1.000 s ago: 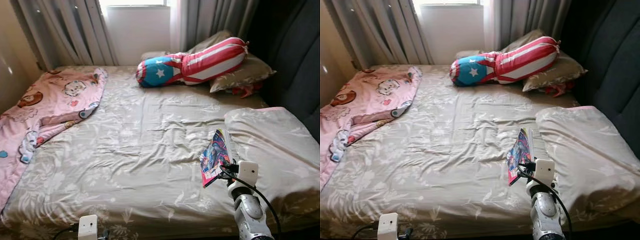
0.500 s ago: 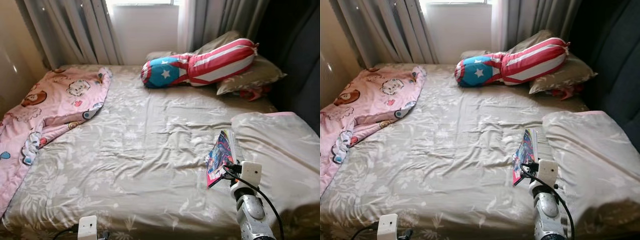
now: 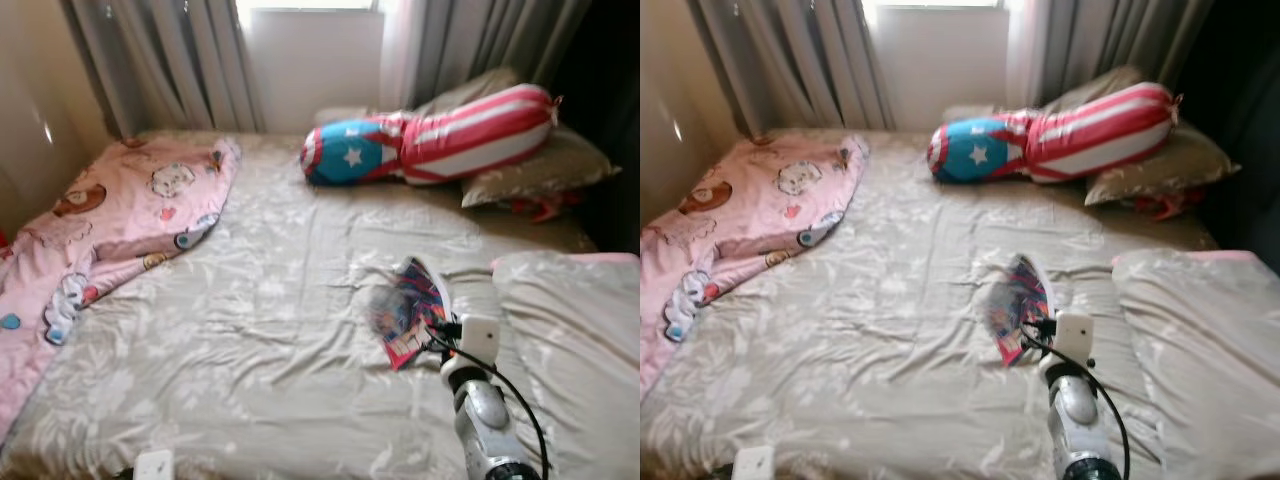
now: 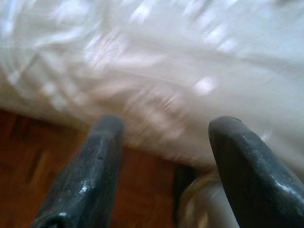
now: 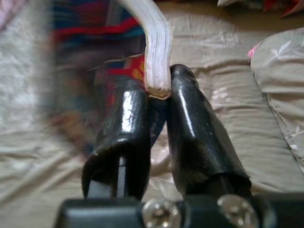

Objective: Clean up the room

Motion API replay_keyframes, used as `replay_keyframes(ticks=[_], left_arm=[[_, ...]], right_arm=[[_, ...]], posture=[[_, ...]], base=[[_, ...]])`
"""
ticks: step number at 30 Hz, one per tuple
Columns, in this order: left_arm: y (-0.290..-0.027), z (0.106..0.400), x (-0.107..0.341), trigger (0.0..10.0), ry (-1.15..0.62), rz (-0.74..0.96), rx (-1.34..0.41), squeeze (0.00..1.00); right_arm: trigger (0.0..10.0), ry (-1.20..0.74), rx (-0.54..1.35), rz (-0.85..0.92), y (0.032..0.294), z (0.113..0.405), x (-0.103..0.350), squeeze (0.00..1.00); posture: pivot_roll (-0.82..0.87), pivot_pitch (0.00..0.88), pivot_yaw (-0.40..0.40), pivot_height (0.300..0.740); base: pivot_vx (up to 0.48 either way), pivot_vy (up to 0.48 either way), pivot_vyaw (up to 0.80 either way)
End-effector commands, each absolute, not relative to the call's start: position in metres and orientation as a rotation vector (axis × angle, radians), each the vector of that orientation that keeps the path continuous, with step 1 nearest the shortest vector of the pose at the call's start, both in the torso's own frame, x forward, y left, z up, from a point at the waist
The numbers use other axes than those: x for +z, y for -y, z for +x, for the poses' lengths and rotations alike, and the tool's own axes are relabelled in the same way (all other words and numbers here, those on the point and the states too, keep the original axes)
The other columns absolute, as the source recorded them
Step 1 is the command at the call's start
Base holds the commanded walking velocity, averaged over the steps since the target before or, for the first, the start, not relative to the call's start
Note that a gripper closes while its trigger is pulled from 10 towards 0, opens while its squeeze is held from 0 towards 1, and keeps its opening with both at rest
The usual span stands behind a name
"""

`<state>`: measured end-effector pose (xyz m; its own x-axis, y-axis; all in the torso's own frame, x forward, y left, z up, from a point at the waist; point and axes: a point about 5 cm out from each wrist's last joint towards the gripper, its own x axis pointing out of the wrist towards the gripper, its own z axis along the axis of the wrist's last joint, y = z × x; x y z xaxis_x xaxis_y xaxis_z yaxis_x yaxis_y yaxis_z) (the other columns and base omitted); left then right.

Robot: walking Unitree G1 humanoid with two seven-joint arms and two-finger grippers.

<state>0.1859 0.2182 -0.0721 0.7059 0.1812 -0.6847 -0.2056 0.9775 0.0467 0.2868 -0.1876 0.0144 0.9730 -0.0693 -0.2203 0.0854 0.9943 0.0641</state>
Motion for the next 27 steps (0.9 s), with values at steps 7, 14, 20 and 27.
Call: replay_keyframes(ticks=[7,14,20,27], left_arm=[[-0.229,0.187,-0.066,10.0,-0.687,-0.029,0.231,0.0],[-0.231,0.219,-0.04,10.0,-0.475,-0.014,0.216,0.0],[-0.231,0.233,-0.022,10.0,-0.333,-0.006,0.221,0.0],[-0.227,0.243,-0.006,10.0,-0.213,-0.01,0.226,0.0]], right_arm=[[10.0,-0.207,-0.116,0.083,0.194,0.284,0.014,0.0],[10.0,-0.201,-0.128,0.087,0.194,0.282,0.013,0.0],[10.0,-0.211,-0.131,0.068,0.194,0.28,0.012,0.0],[10.0,-0.227,-0.127,0.051,0.196,0.28,0.011,0.0]], posture=[[-0.07,0.0,0.001,0.729],[-0.07,0.003,0.006,0.729],[-0.07,0.007,0.009,0.729],[-0.07,0.006,0.009,0.689]], base=[[0.0,0.0,0.0],[0.0,0.0,0.0],[0.0,0.0,0.0],[0.0,0.0,0.0]])
